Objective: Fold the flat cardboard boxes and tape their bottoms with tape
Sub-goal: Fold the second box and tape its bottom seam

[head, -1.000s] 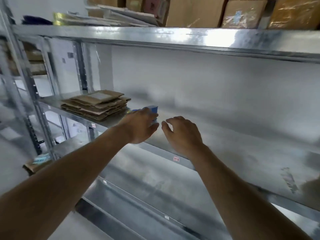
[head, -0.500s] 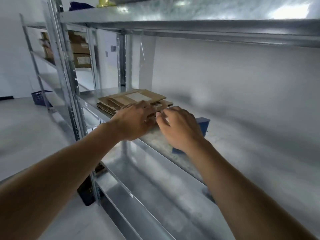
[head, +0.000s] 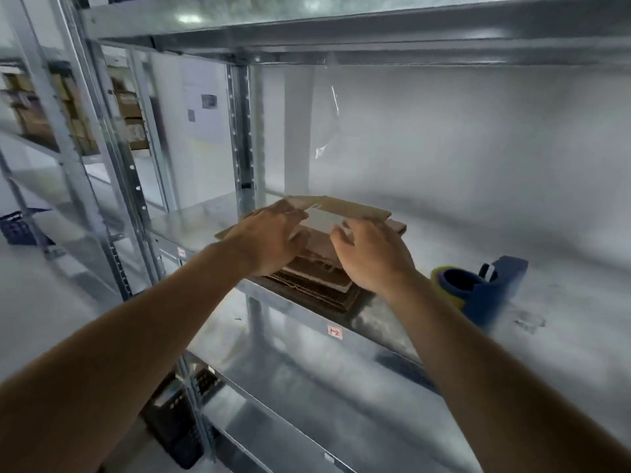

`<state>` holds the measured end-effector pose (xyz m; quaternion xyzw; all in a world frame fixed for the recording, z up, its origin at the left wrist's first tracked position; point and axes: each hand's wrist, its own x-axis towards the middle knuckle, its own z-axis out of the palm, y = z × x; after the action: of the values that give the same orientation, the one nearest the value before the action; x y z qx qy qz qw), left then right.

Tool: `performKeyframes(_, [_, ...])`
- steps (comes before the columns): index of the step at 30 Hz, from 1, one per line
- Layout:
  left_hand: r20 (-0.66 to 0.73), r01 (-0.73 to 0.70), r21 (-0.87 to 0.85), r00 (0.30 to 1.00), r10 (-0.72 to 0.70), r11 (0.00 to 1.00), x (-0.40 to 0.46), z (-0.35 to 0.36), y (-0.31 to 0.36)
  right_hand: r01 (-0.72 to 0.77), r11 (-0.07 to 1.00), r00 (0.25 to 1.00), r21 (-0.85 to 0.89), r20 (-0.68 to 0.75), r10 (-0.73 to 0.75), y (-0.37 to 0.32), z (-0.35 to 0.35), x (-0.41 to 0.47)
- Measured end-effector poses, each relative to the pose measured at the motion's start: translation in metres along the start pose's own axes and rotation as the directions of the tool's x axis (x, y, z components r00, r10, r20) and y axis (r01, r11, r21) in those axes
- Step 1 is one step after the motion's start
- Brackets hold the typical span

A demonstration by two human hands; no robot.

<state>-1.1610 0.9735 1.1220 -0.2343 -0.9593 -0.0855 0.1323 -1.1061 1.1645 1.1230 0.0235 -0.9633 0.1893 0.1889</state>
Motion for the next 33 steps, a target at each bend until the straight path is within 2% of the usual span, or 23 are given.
performKeyframes(5, [0.185,-0.070,-0.026,0.980,0.074,0.997,0.040,0.006,-0.044,-0.194,0.981,0.981,-0.018,0.012,0.195,-0.023,0.018,0.025])
performKeyframes(8, [0.219,-0.031,-0.137,0.974,0.061,0.990,0.060,0.015,-0.064,-0.284,0.959,0.959,0.001,-0.016,0.284,-0.026,0.026,0.035])
performKeyframes(12, [0.280,0.043,-0.145,0.960,-0.001,0.989,0.080,0.033,-0.088,-0.356,0.934,0.933,0.026,-0.052,0.357,-0.025,0.038,0.044])
performKeyframes(17, [0.289,0.089,-0.140,0.956,-0.045,0.986,0.091,0.041,-0.100,-0.352,0.935,0.932,0.041,-0.080,0.355,-0.025,0.045,0.049])
performKeyframes(23, [0.184,0.195,-0.141,0.969,-0.168,0.971,0.082,0.027,-0.099,-0.351,0.924,0.915,0.153,-0.152,0.373,-0.031,0.051,0.043])
performKeyframes(26, [0.175,0.172,-0.109,0.973,-0.151,0.979,0.077,0.021,-0.100,-0.331,0.928,0.917,0.171,-0.171,0.359,-0.034,0.050,0.039])
performKeyframes(33, [0.210,0.207,-0.289,0.966,-0.149,0.935,0.055,0.001,-0.096,-0.239,0.955,0.937,0.176,-0.215,0.275,-0.040,0.045,0.027])
